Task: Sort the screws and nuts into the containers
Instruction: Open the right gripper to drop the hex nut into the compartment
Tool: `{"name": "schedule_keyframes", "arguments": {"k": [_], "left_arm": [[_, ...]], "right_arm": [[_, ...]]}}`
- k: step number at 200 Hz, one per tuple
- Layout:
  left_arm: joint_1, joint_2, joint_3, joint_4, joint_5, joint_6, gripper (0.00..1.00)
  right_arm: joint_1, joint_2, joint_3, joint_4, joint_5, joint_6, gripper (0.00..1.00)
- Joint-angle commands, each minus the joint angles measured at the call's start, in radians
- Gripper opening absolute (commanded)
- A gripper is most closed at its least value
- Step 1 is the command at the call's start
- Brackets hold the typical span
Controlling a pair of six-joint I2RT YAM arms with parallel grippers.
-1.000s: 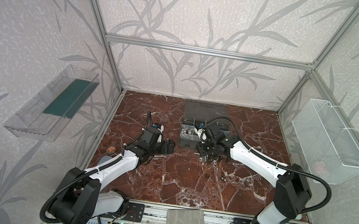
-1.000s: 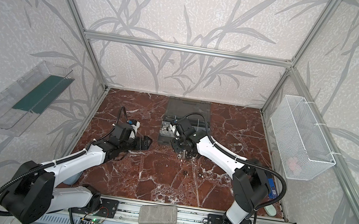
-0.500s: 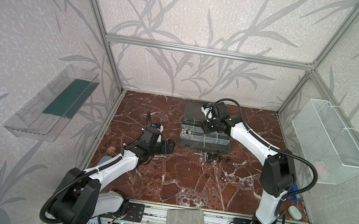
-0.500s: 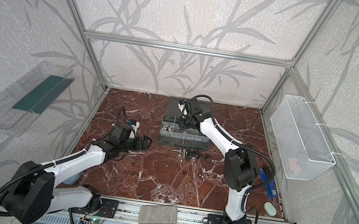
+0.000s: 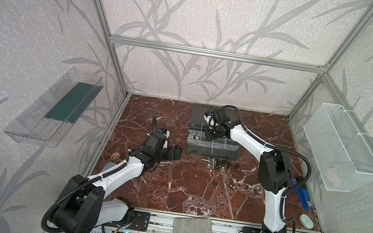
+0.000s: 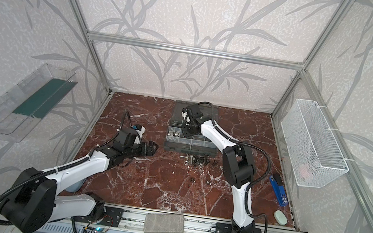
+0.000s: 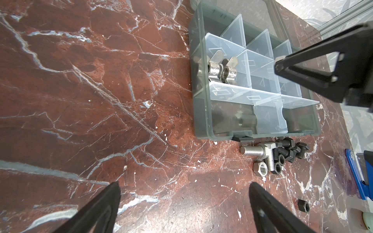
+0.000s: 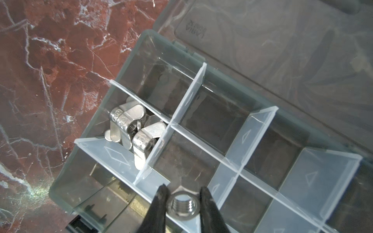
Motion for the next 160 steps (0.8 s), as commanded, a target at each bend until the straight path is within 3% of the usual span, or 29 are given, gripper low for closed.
{"name": "schedule_keyframes", "arguments": {"k": [1, 45, 105, 160], "left_arm": [[0.005, -0.002, 0.021, -0.019, -0.001, -0.008, 0.97], [0.005, -0.003, 0.015, -0.019, -0.003, -0.006, 0.97], [0.006, -0.007, 0.013, -0.017, -0.003, -0.007, 0.97], [0.006, -0.005, 0.012, -0.013, -0.004, -0.011, 0.97]], "right_arm": [[0.001, 0.021, 0.035, -0.030, 0.004, -0.002, 0.00], [0.002, 0.041, 0.039, -0.041, -0.001, 0.003, 0.01], [0.002, 0.035, 0.051, -0.049, 0.009, 0.005, 0.39], [0.012, -0.093, -0.010, -0.057, 0.001, -0.003, 0.50]]}}
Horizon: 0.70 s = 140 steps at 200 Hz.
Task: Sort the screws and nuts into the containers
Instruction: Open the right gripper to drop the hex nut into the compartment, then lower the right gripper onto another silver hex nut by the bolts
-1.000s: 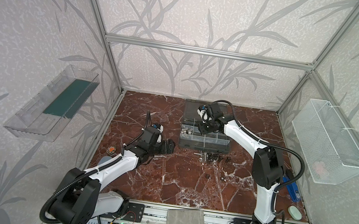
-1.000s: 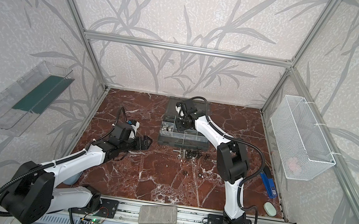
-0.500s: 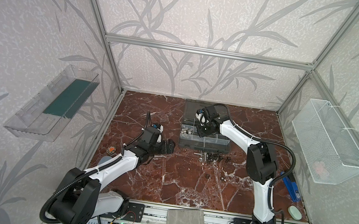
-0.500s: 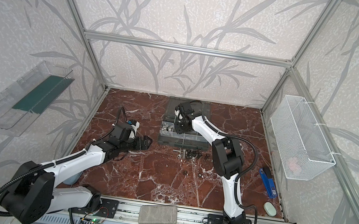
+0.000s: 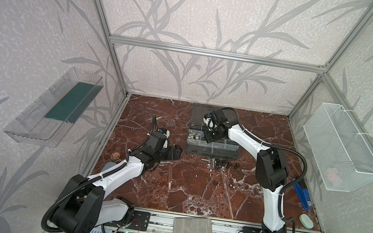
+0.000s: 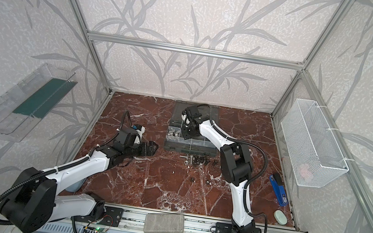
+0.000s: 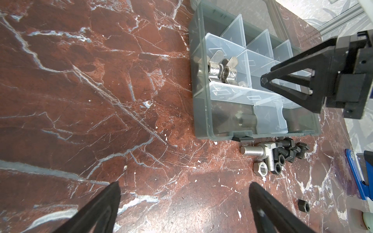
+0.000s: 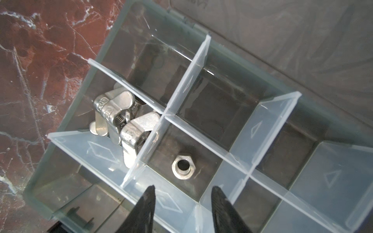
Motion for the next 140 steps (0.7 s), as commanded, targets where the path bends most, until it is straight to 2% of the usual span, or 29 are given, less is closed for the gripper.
{"name": "schedule_keyframes", "arguments": {"k": [1, 52, 89, 140], "left_arm": [[0.006, -0.005, 0.012, -0.012, -0.004, -0.011, 0.97], [0.007, -0.010, 0.014, -0.012, -0.002, -0.006, 0.97], [0.008, -0.010, 0.016, -0.015, 0.000, -0.006, 0.97], [0.009, -0.005, 0.016, -0.015, 0.009, -0.010, 0.97]], "right_arm": [[0.012, -0.119, -0.028, -0.013, 0.002, -0.004, 0.50], [0.064, -0.341, -0.288, 0.040, -0.018, -0.002, 0.53], [0.118, -0.477, -0.485, 0.072, -0.001, 0.046, 0.54], [0.161, -0.519, -0.680, 0.191, -0.015, 0.128, 0.54]]}}
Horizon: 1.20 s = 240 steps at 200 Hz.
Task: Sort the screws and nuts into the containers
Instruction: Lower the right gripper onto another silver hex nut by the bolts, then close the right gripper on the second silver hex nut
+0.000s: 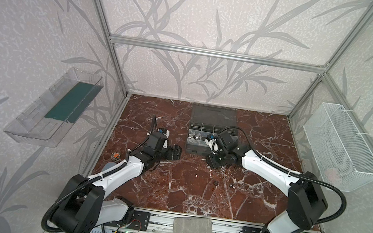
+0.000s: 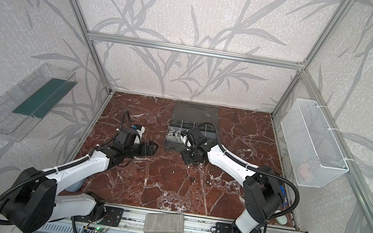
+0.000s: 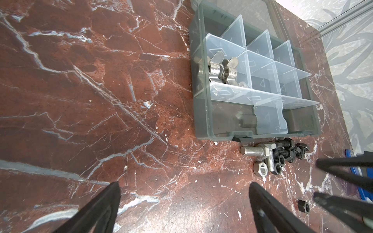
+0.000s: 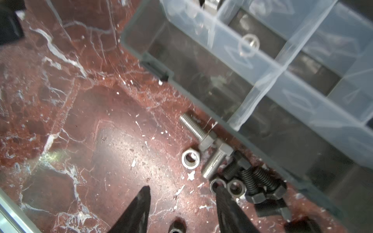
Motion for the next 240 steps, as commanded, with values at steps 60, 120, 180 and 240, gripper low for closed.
{"name": "schedule_keyframes", "arguments": {"k": [60, 120, 180, 240], "left_arm": [[0.006, -0.008, 0.018, -0.021, 0.003, -0.011, 0.97], [0.006, -0.016, 0.016, -0.024, 0.001, -0.001, 0.97], [0.006, -0.004, 0.016, -0.017, 0.004, -0.002, 0.97], [0.006, 0.003, 0.018, -0.012, 0.007, -0.004, 0.97]], "right_arm": [[0.015, 0.052, -0.035, 0.116, -0.033, 0.070, 0.54], [0.024, 0.139, -0.004, 0.116, -0.028, 0.044, 0.54], [0.023, 0.182, 0.010, 0.107, -0.012, 0.018, 0.54], [0.023, 0.190, 0.009, 0.093, 0.013, 0.004, 0.54]]}}
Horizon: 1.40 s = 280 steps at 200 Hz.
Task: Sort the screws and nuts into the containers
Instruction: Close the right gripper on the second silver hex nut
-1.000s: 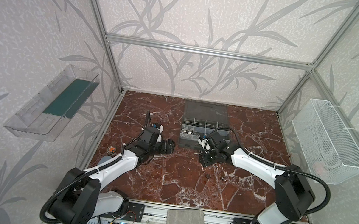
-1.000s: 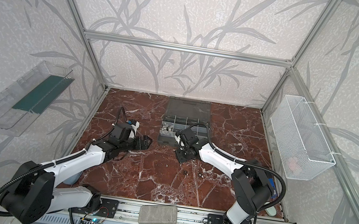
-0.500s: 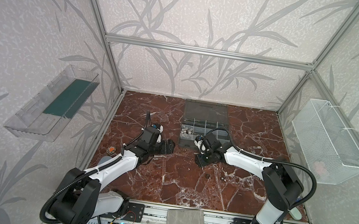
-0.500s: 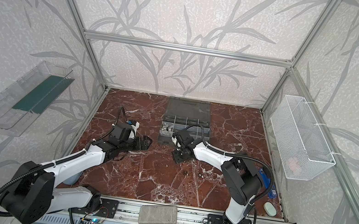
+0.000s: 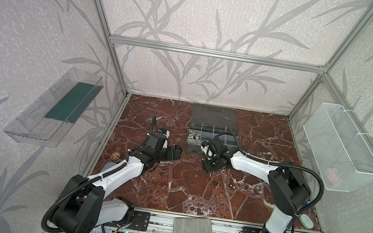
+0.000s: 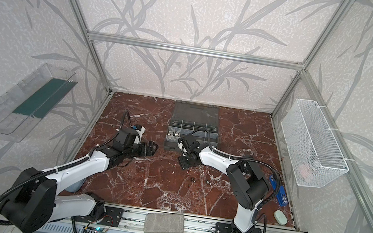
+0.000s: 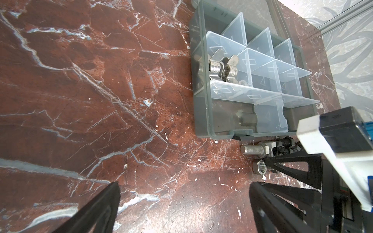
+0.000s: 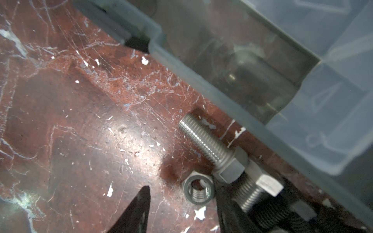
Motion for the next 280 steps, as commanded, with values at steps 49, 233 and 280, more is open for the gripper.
{"name": "schedule_keyframes", "arguments": {"k": [49, 233, 280], "left_arm": [[0.005, 0.008, 0.013, 0.000, 0.003, -0.007, 0.97], [0.006, -0.011, 0.001, -0.004, -0.006, -0.005, 0.98], [0.008, -0.021, -0.003, -0.007, -0.011, -0.001, 0.98]], "right_arm": [[0.004, 0.032, 0.016, -0.012, 0.020, -0.017, 0.54], [0.020, 0.013, 0.029, -0.079, -0.001, -0.047, 0.08], [0.002, -0.088, 0.077, -0.122, -0.089, -0.095, 0.00]]}}
